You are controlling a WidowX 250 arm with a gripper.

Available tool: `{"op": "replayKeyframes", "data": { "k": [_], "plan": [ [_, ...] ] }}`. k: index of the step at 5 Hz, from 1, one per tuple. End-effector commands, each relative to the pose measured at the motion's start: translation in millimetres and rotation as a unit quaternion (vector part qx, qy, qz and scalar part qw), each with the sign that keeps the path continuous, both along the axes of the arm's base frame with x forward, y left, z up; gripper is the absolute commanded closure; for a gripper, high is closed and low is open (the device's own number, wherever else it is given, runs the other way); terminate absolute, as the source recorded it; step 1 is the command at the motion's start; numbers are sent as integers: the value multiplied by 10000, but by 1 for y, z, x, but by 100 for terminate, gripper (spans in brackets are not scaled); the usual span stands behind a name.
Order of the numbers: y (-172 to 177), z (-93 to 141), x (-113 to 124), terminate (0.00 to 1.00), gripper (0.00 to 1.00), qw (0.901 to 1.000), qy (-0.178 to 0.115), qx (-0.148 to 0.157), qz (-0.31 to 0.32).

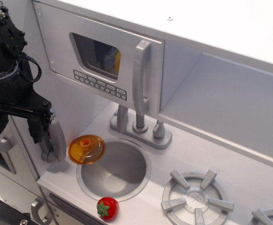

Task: Open microwave

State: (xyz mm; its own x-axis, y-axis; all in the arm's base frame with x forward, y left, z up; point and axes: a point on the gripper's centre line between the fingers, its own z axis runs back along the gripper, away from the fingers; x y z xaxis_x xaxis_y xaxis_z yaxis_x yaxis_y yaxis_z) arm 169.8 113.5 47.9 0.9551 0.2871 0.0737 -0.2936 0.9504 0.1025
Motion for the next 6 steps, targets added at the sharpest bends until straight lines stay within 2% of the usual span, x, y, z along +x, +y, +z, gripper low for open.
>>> {"op": "replayKeyframes", "data": {
  "k": [1,2,4,5,6],
  "plan": [
    [0,0,0,0,0,10000,0,0,0],
    [-25,10,26,0,0,9996,-25,-293,15],
    [-82,42,64,0,0,9947,-373,-838,-462],
    [-100,50,80,0,0,9919,-595,-1004,-510],
    [-115,55,93,0,0,9891,-775,-1028,-717]
  ]
}}
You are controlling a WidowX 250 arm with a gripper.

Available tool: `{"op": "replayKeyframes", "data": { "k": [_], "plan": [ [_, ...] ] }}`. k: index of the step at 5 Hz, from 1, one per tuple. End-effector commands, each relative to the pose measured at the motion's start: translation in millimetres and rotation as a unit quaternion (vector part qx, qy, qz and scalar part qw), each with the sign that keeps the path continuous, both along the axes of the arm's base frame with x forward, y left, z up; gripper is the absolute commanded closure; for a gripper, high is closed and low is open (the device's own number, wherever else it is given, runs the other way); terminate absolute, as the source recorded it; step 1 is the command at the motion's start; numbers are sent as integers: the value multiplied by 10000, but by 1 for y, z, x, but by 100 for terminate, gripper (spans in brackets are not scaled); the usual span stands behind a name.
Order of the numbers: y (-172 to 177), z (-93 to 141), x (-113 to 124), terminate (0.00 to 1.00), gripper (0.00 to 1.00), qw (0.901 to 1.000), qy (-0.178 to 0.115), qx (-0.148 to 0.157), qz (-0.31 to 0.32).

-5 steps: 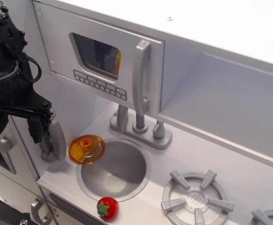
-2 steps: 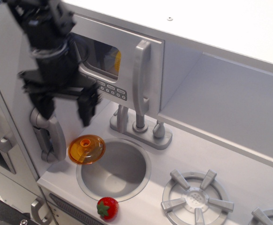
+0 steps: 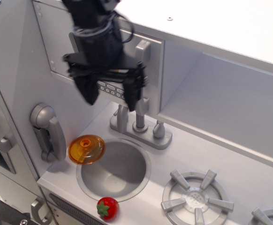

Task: Open microwave

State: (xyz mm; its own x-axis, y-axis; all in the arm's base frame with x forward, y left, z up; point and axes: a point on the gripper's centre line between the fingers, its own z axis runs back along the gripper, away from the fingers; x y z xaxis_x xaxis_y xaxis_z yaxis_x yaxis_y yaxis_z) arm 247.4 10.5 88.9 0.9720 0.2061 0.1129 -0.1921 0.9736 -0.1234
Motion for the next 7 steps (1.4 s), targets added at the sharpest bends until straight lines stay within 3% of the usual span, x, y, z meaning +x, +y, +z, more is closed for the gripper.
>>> {"op": "replayKeyframes", "data": {
  "k": [1,3,4,6,7],
  "plan": [
    [-15,20,30,0,0,9969,-761,187,-12],
    [-13,25,53,0,0,9936,-1037,418,144],
    [-13,24,59,0,100,9918,-1138,534,240],
    [-10,19,51,0,100,9926,-1067,550,157],
    [-7,18,33,0,100,9939,-976,517,42]
  ]
}}
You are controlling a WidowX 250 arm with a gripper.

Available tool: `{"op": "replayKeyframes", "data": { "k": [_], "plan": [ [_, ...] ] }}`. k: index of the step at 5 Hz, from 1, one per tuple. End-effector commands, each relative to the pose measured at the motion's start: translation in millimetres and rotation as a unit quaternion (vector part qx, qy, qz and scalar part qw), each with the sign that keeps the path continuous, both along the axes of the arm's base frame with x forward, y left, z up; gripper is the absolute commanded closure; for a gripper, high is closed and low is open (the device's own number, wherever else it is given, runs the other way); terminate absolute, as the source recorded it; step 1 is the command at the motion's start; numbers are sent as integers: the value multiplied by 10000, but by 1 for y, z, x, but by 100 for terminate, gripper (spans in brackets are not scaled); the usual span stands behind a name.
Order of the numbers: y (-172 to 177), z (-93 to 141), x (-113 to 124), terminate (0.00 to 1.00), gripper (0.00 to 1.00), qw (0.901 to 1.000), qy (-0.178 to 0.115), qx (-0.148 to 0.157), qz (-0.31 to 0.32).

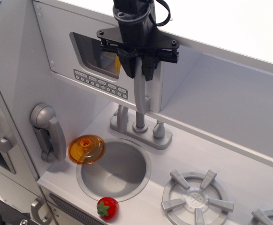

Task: Open microwave

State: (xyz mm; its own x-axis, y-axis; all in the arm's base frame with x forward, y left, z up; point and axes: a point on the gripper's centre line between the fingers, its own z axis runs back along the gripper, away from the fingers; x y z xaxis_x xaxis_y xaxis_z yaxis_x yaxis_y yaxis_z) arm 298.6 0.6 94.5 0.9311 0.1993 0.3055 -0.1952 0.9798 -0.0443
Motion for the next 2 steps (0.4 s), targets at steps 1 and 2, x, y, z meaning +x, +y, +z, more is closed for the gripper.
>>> {"op": "replayKeyframes", "data": {
  "k": [1,2],
  "plan": [
    [12,13,-44,0,100,9997,-4,0,-225],
    [27,20,-69,0,100,9987,282,98,-423]
  ]
}}
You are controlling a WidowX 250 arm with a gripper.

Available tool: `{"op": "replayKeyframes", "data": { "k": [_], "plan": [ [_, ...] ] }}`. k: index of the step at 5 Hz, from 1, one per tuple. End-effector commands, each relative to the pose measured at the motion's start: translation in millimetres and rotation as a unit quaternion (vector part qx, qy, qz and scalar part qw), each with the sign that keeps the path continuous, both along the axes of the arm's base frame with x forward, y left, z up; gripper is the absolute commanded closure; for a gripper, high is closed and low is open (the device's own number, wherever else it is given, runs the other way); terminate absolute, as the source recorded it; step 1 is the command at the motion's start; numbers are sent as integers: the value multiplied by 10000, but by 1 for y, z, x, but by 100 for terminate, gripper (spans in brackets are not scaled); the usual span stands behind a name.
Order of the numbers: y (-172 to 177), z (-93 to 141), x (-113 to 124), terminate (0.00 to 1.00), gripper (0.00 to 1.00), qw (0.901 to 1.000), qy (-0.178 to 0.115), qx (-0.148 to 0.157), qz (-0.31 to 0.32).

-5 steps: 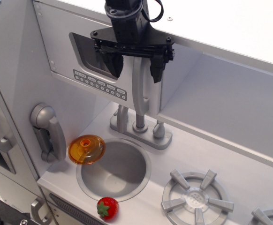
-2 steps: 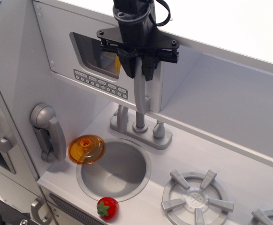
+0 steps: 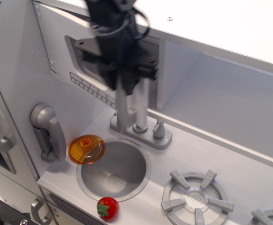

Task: Open microwave

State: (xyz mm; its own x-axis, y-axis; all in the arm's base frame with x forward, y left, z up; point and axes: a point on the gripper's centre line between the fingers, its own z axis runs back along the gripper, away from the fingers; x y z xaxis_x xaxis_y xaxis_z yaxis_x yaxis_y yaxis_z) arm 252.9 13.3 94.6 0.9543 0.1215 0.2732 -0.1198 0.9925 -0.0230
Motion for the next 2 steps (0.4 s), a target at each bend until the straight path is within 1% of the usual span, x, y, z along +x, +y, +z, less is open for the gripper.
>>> {"op": "replayKeyframes", "data": {
  "k": [1,2],
  "plan": [
    [31,25,-39,0,0,9981,566,113,-224],
    [31,31,-53,0,0,9944,977,254,-304]
  ]
}}
